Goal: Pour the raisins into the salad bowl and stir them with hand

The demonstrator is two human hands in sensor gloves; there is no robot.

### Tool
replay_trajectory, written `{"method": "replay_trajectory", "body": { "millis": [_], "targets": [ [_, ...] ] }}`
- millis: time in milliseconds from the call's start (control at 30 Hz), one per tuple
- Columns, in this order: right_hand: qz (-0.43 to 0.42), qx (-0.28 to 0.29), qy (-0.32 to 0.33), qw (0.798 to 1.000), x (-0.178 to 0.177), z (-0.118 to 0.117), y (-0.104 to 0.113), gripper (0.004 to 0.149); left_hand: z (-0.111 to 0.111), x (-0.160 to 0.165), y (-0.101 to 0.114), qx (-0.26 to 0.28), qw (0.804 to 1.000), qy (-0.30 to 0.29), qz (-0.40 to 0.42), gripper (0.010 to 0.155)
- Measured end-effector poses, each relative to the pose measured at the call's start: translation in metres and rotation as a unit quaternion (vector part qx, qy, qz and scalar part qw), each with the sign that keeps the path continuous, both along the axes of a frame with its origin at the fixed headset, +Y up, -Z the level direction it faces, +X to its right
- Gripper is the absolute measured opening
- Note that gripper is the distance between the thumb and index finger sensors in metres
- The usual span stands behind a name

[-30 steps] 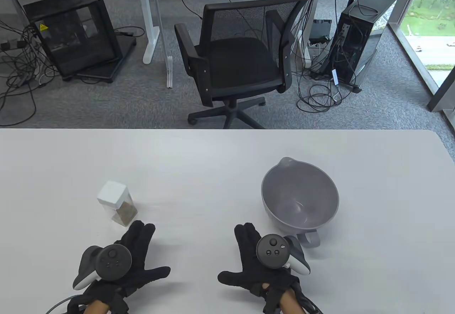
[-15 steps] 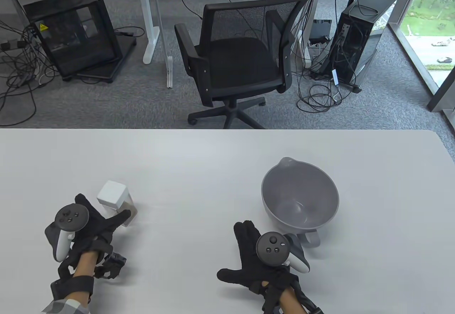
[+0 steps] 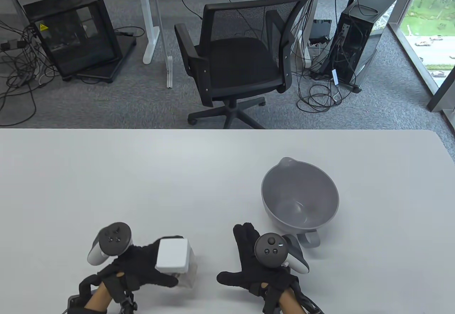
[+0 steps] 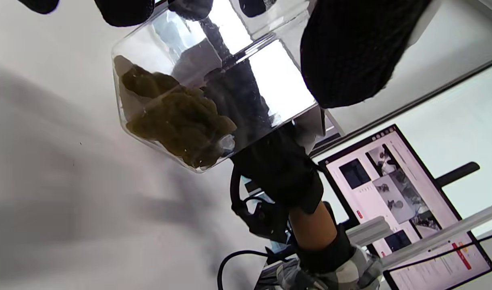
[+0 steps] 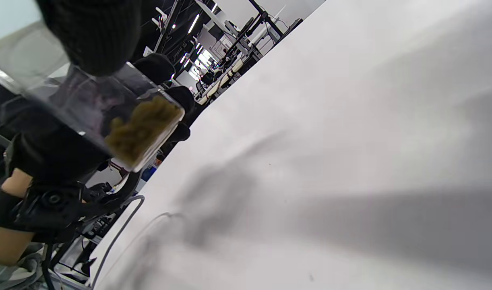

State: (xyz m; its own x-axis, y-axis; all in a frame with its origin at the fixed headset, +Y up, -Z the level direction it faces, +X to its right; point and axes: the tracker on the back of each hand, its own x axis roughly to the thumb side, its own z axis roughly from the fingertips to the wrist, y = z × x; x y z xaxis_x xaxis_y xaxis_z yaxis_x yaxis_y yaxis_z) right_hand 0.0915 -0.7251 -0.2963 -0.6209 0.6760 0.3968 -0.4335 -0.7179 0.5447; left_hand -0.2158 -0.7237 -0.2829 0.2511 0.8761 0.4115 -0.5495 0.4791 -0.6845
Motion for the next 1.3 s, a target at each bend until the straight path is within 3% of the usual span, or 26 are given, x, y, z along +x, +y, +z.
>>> {"method": "replay_trajectory", "body": {
  "millis": [67, 167, 267, 333, 367, 400, 433, 500, 533, 567, 600, 633, 667, 700, 767, 800, 833, 867, 933, 967, 1000, 1067, 1100, 1167, 1233, 1300],
  "targets": [
    [-0.016, 0.017, 0.005, 1.000, -0.003, 0.003, 0.016, 0.113, 0.004, 0.008, -0.006, -0.024, 1.000, 0.000, -0.018, 0.092],
    [-0.029, 0.056, 0.030, 0.998, -0.026, 0.019, 0.054, 0.115, 0.002, 0.010, -0.009, -0.010, 0.999, 0.036, -0.027, 0.092],
    [0.074, 0.120, 0.049, 0.989, -0.073, 0.031, 0.084, 0.107, -0.001, 0.010, -0.011, -0.016, 0.996, 0.082, -0.021, 0.092],
    [0.160, 0.152, 0.015, 0.975, -0.113, 0.035, 0.096, 0.097, 0.001, 0.011, -0.011, 0.000, 0.992, 0.121, -0.038, 0.093],
    [0.204, 0.167, -0.005, 0.965, -0.127, 0.034, 0.099, 0.094, 0.001, 0.011, -0.010, 0.013, 0.989, 0.140, -0.044, 0.092],
    [0.274, 0.215, -0.044, 0.936, -0.141, 0.034, 0.102, 0.089, 0.002, 0.007, -0.009, 0.023, 0.985, 0.168, -0.042, 0.091],
    [0.295, 0.242, -0.025, 0.924, -0.149, 0.034, 0.106, 0.085, 0.002, 0.002, -0.009, 0.027, 0.982, 0.187, -0.032, 0.090],
    [0.271, 0.209, 0.069, 0.937, -0.162, 0.038, 0.112, 0.079, -0.001, -0.005, -0.008, 0.023, 0.985, 0.171, -0.029, 0.090],
    [0.274, 0.176, 0.166, 0.931, -0.166, 0.040, 0.113, 0.070, -0.001, -0.007, -0.009, 0.017, 0.991, 0.129, -0.036, 0.090],
    [0.264, 0.202, 0.219, 0.917, -0.165, 0.047, 0.121, 0.058, 0.000, -0.006, -0.010, 0.005, 0.993, 0.115, -0.032, 0.091],
    [0.229, 0.217, 0.245, 0.917, -0.165, 0.050, 0.125, 0.039, 0.001, -0.006, -0.012, 0.000, 0.991, 0.127, -0.033, 0.091],
    [0.197, 0.238, 0.218, 0.926, -0.159, 0.054, 0.131, 0.039, 0.001, -0.003, -0.013, -0.001, 0.990, 0.135, -0.034, 0.091],
    [0.197, 0.247, 0.176, 0.932, -0.156, 0.055, 0.132, 0.053, 0.001, -0.001, -0.014, 0.000, 0.990, 0.133, -0.038, 0.091],
    [0.226, 0.270, 0.074, 0.933, -0.151, 0.054, 0.132, 0.069, 0.002, 0.002, -0.014, 0.003, 0.990, 0.134, -0.045, 0.091],
    [0.330, 0.266, -0.081, 0.902, -0.149, 0.046, 0.123, 0.091, 0.005, 0.009, -0.012, 0.010, 0.988, 0.147, -0.055, 0.091],
    [0.394, 0.213, -0.051, 0.893, -0.152, 0.038, 0.115, 0.091, 0.006, 0.011, -0.011, 0.012, 0.986, 0.155, -0.052, 0.091],
    [0.404, 0.170, -0.006, 0.899, -0.156, 0.034, 0.111, 0.087, 0.007, 0.015, -0.011, 0.010, 0.985, 0.159, -0.064, 0.091],
    [0.361, 0.160, 0.058, 0.917, -0.159, 0.035, 0.109, 0.082, 0.008, 0.015, -0.011, 0.029, 0.983, 0.151, -0.103, 0.091],
    [0.349, 0.174, 0.181, 0.903, -0.159, 0.041, 0.117, 0.077, 0.009, 0.011, -0.014, 0.007, 0.988, 0.134, -0.082, 0.091],
    [0.326, 0.205, 0.179, 0.905, -0.156, 0.044, 0.123, 0.076, 0.010, 0.010, -0.014, -0.003, 0.988, 0.141, -0.065, 0.091],
    [0.327, 0.217, 0.141, 0.909, -0.154, 0.046, 0.126, 0.084, 0.010, 0.008, -0.013, -0.004, 0.987, 0.147, -0.061, 0.091],
    [0.364, 0.211, 0.032, 0.907, -0.149, 0.044, 0.126, 0.098, 0.008, 0.007, -0.011, 0.006, 0.986, 0.153, -0.063, 0.091],
    [0.376, 0.196, -0.009, 0.906, -0.150, 0.038, 0.120, 0.098, 0.008, 0.008, -0.010, 0.015, 0.985, 0.157, -0.063, 0.091],
    [0.340, 0.161, 0.071, 0.924, -0.155, 0.030, 0.112, 0.084, 0.007, 0.006, -0.014, 0.021, 0.982, 0.165, -0.087, 0.091],
    [0.343, 0.200, 0.128, 0.909, -0.153, 0.038, 0.122, 0.082, 0.006, 0.004, -0.016, -0.002, 0.988, 0.140, -0.061, 0.091],
    [0.354, 0.291, 0.122, 0.880, -0.143, 0.052, 0.145, 0.083, 0.006, -0.001, -0.018, -0.006, 0.986, 0.159, -0.058, 0.091]
  ]
}}
